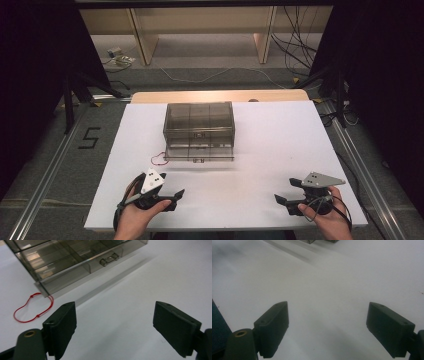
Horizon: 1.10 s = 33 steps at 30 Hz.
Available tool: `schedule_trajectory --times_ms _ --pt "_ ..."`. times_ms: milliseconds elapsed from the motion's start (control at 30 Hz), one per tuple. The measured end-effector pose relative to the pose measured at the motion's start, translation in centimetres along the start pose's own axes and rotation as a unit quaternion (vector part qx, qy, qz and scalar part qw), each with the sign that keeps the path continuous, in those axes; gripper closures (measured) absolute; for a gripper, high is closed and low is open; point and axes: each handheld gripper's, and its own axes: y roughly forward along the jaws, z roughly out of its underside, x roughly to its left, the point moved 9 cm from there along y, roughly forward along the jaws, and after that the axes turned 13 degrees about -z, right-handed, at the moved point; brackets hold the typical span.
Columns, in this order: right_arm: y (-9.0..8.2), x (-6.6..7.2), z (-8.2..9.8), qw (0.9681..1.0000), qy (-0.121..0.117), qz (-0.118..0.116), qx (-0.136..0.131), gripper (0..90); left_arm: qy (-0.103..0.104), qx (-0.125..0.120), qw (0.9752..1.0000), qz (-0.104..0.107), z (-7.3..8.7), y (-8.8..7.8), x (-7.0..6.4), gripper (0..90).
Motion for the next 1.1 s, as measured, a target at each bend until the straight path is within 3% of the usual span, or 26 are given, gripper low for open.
schedule_trajectory --times_ms 533,867,1100 --pt "-0.1 0.1 0.0 1.0000 0.001 0.002 0.001 18.9 -0.002 0.003 0.9999 -0.012 0.0 0.5 0.9 22.4" --pt "0.2 0.1 0.0 1.0000 0.001 -0.001 0.001 18.9 -0.037 0.025 0.9972 -0.059 0.1 1.9 5.0 32.0" --pt "0.2 0.1 0.0 1.0000 0.000 -0.001 0.002 18.9 -0.025 0.044 0.9963 -0.070 0.8 3.7 7.0 42.1"
